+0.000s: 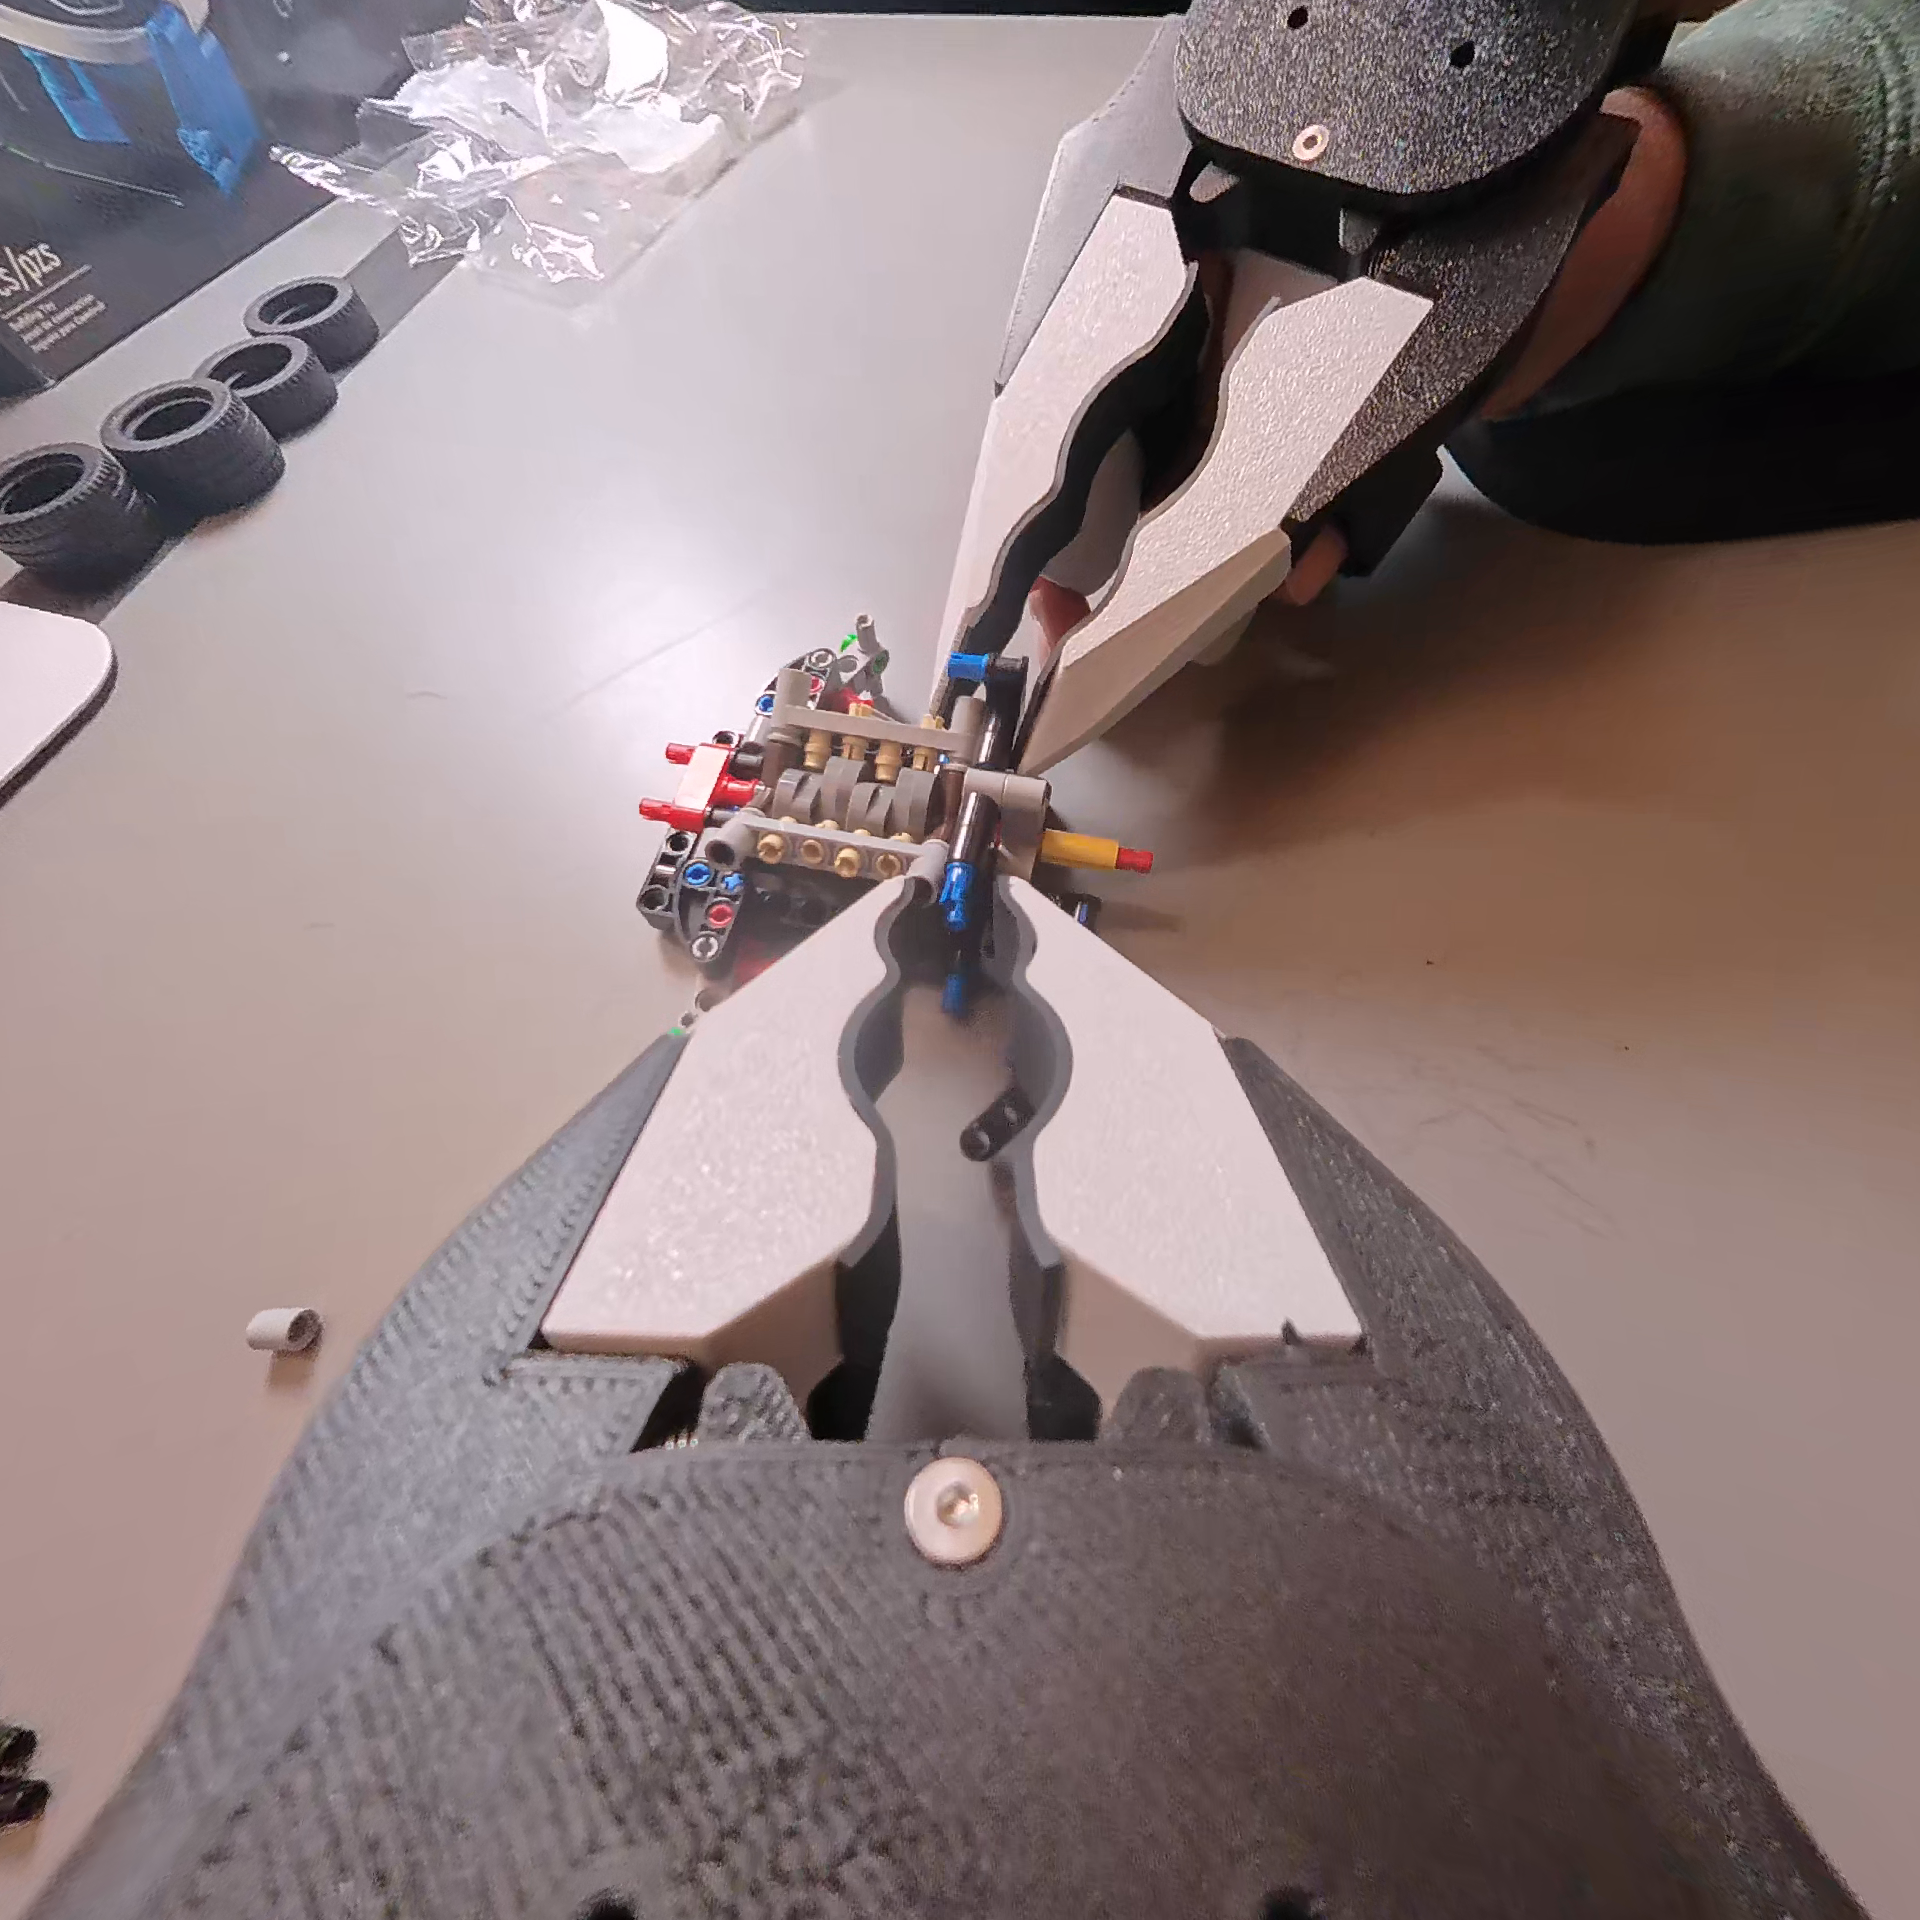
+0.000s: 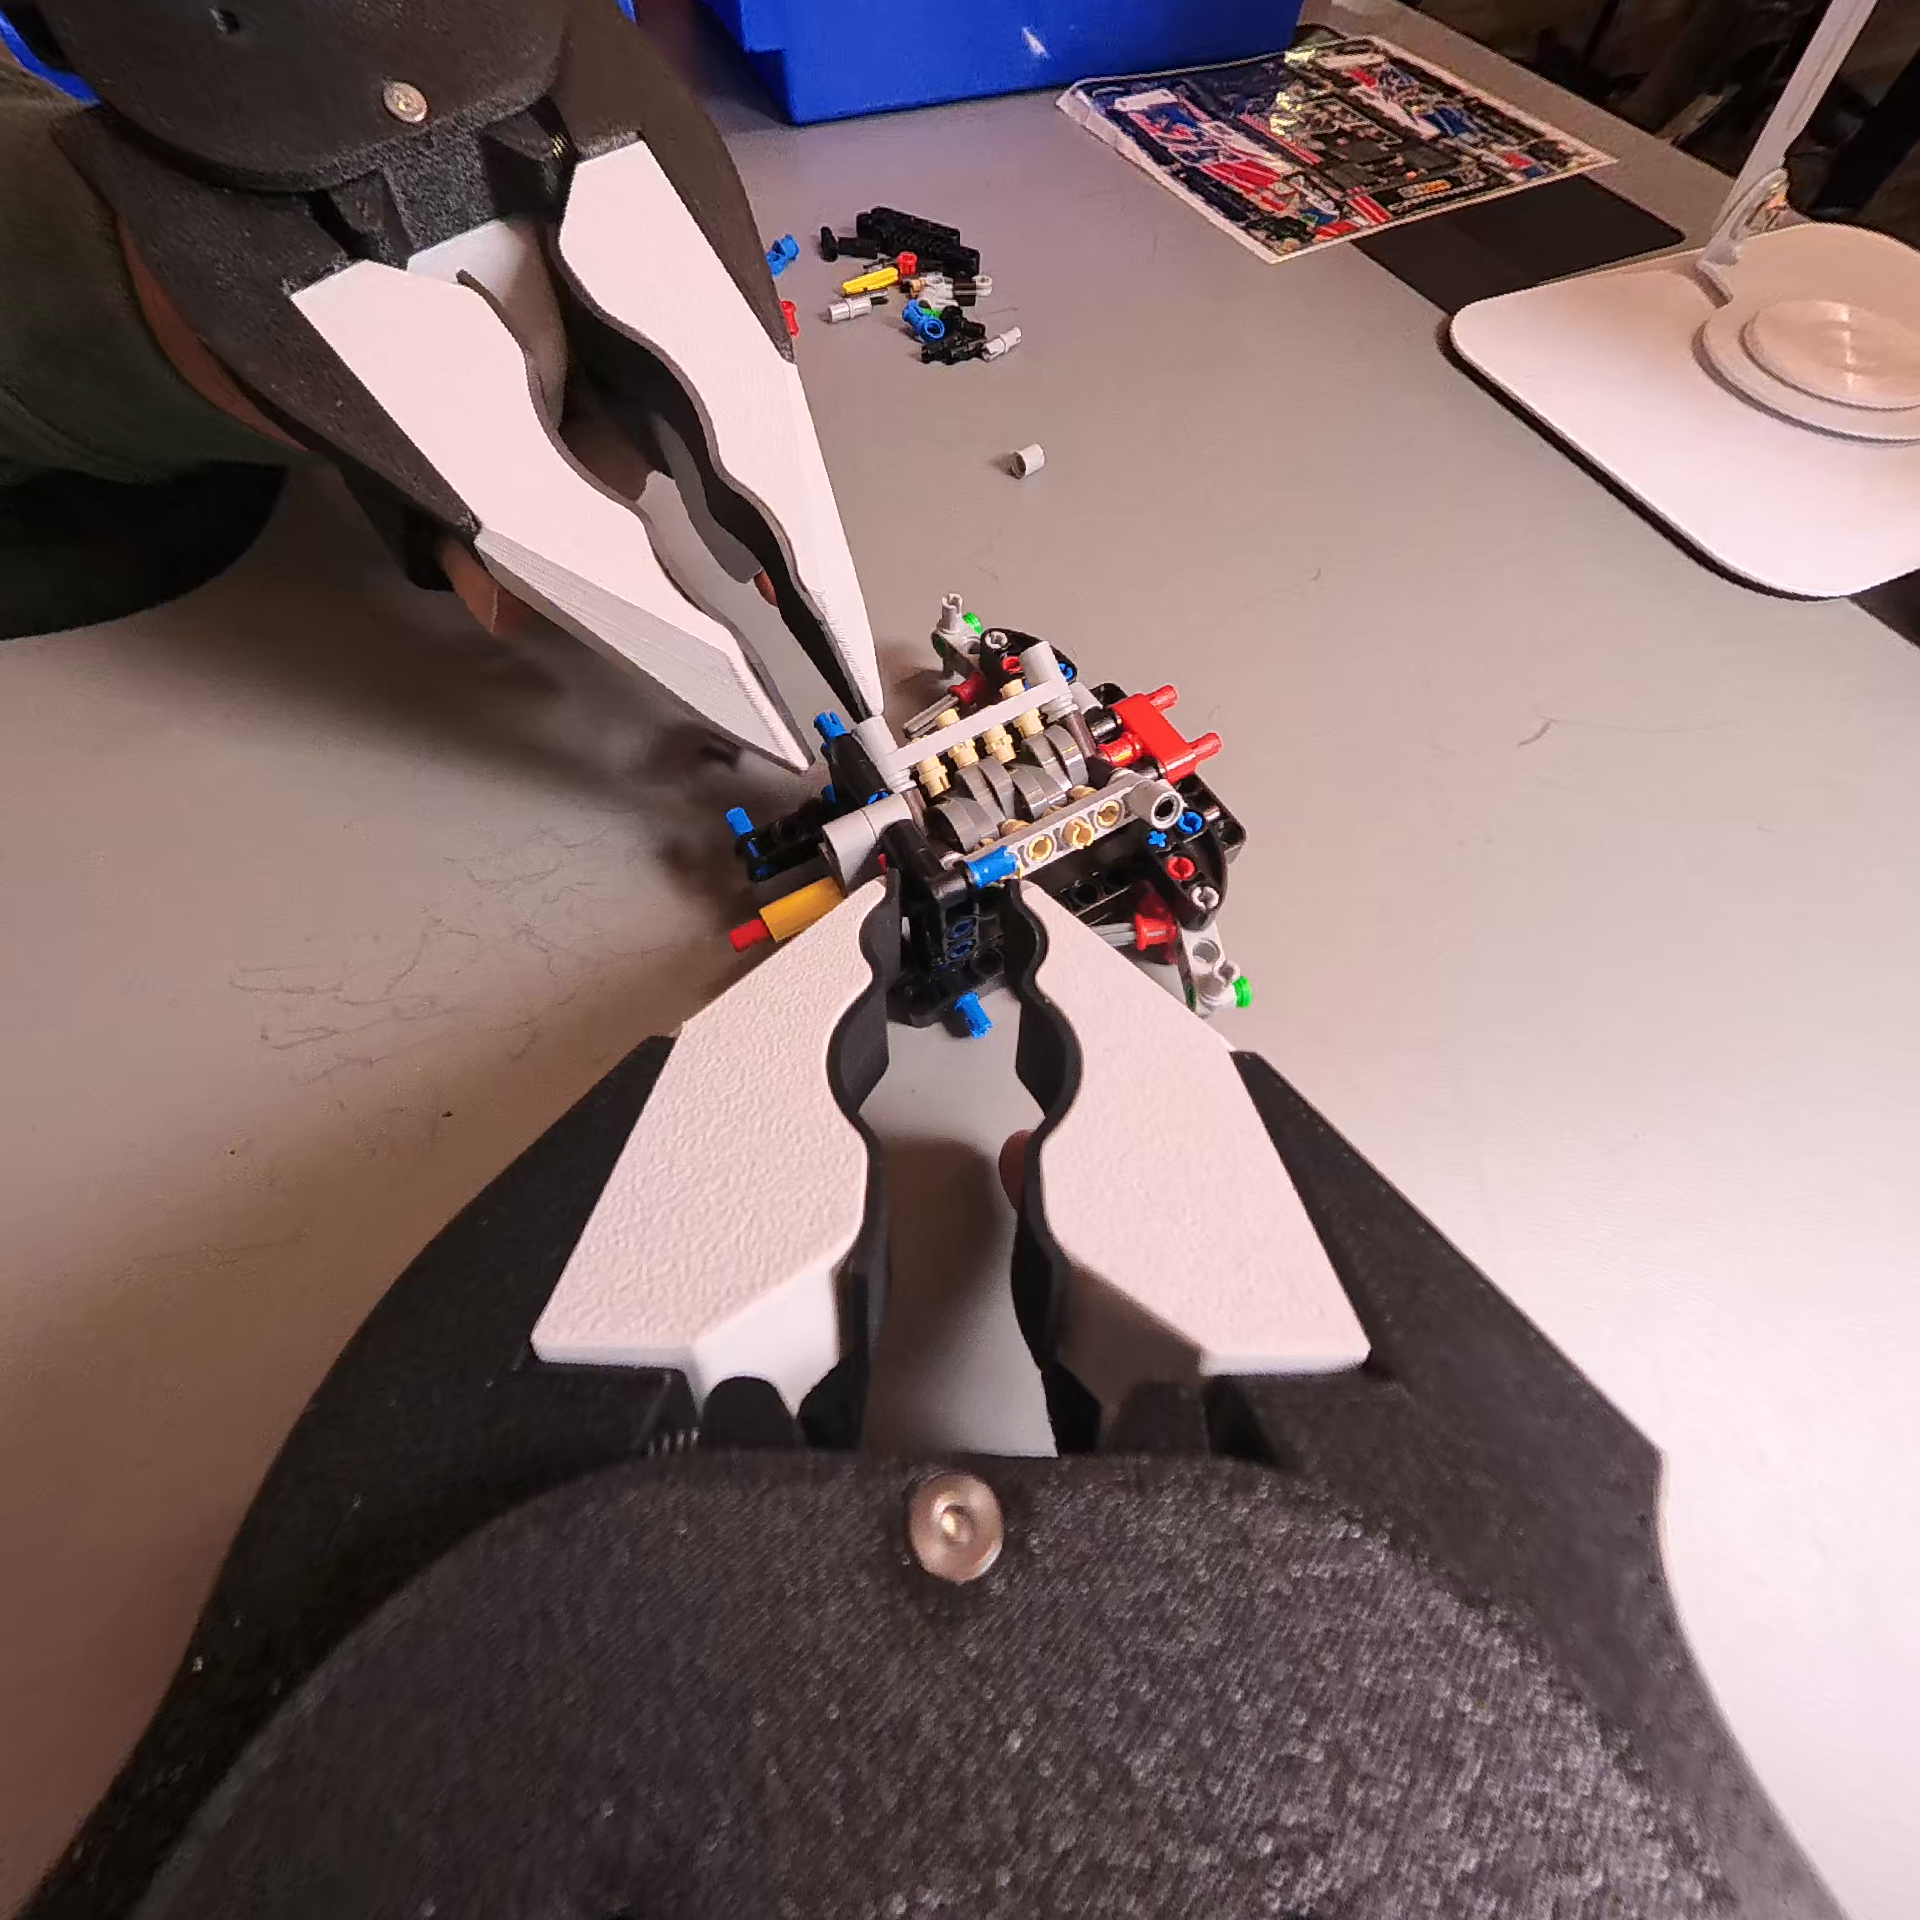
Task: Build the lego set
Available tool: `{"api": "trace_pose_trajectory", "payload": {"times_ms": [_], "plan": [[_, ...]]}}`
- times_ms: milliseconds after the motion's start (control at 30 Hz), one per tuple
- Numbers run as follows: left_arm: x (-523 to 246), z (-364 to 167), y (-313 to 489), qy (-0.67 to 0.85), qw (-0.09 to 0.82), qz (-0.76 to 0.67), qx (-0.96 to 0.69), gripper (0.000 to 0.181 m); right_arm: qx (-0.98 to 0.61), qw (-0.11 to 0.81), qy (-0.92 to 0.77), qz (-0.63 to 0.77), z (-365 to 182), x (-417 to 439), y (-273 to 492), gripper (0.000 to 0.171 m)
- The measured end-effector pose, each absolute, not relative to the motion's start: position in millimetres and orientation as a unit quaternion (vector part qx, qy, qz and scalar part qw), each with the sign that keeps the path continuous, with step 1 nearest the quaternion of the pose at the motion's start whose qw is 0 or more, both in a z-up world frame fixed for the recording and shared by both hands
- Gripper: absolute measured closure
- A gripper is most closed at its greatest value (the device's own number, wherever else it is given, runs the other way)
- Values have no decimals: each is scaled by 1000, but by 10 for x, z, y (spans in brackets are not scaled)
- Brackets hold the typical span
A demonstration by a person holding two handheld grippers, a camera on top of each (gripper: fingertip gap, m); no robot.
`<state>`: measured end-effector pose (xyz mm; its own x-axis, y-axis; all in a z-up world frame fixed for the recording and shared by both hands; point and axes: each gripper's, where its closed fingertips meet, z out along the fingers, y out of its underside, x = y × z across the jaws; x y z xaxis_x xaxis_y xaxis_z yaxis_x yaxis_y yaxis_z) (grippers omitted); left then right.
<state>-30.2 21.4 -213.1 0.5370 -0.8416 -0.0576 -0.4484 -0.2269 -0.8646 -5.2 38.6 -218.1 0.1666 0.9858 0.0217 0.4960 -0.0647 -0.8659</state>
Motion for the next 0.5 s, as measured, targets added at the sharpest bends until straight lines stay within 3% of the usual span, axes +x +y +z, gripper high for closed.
{"api": "trace_pose_trajectory", "payload": {"times_ms": [33,500], "plan": [[-308,-2132,202,432,447,-219,-752,167,-656,387,-565,317,-2180,-55,377,154],[-781,-2398,-320,501,295,-278,-765,146,-641,386,-582,318,-2181,-55,348,155]]}}
